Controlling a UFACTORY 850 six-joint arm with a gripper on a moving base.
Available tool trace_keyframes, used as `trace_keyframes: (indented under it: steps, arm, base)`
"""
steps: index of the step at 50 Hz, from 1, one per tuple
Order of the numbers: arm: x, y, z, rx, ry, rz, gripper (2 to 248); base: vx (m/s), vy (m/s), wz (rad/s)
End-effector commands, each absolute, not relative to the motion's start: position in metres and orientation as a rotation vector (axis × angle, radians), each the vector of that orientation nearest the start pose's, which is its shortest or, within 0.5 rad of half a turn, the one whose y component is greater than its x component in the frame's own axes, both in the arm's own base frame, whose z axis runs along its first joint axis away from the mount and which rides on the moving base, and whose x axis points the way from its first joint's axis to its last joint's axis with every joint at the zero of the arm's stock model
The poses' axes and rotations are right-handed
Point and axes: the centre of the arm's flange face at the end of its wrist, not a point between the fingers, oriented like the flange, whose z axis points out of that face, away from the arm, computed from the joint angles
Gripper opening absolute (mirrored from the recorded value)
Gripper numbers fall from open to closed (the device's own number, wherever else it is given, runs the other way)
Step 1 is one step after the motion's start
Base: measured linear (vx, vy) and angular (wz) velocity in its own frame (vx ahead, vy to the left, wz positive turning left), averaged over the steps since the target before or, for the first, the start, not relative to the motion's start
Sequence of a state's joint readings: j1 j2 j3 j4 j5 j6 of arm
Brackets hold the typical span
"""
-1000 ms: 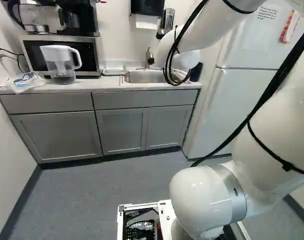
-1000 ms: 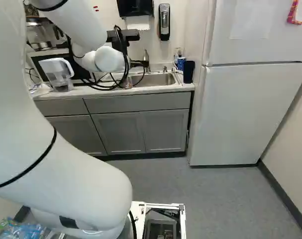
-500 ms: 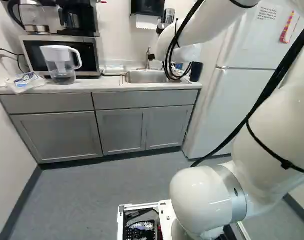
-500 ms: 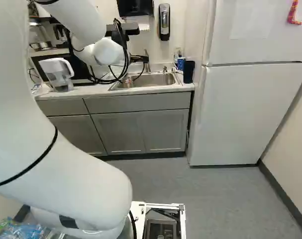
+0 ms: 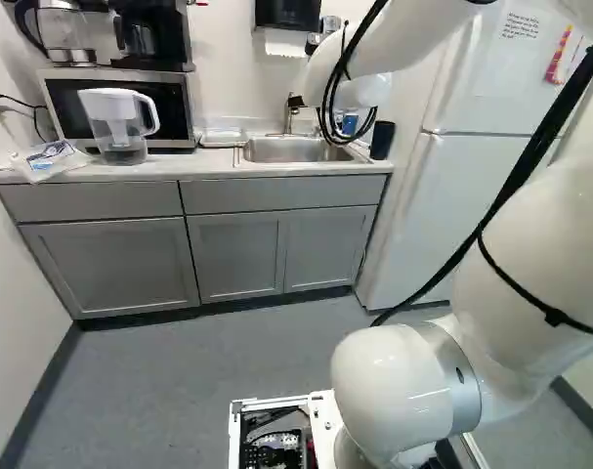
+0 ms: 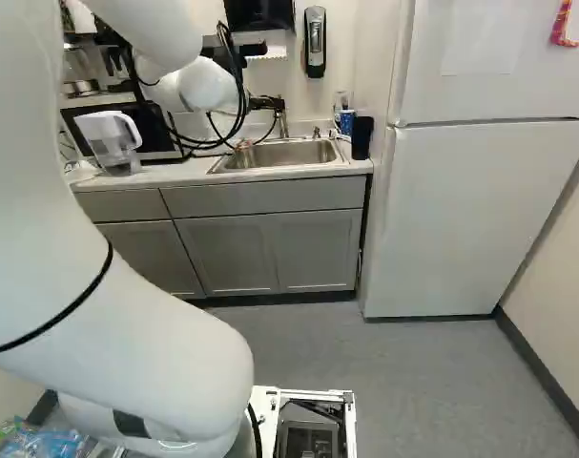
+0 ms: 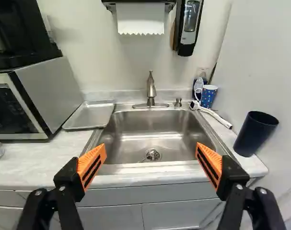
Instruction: Rinse the cup and place it in the tray
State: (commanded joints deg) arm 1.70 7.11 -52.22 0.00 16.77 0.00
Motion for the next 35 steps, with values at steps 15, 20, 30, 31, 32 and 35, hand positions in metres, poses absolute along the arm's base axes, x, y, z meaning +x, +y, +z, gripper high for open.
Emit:
trace_keyframes:
  steps: [15, 20, 30, 31, 32, 35]
  arm:
    - [0.485, 0.014, 0.655, -2.459, -0.036, -1.926, 247]
    - [0.486, 0.014, 0.66, -2.458, -0.036, -1.927, 247]
    - [0.487, 0.014, 0.669, -2.458, -0.036, -1.927, 247]
    - [0.487, 0.014, 0.67, -2.458, -0.036, -1.927, 247]
    - [0.487, 0.014, 0.671, -2.458, -0.036, -1.928, 247]
    - [0.487, 0.014, 0.674, -2.458, -0.036, -1.928, 247]
  base:
    - [0.0, 0.0, 0.0]
    - [0.0, 0.0, 0.0]
    - [0.0, 0.0, 0.0]
    - [0.0, 0.0, 0.0]
    - [0.0, 0.0, 0.0]
    - [0.0, 0.0, 0.0]
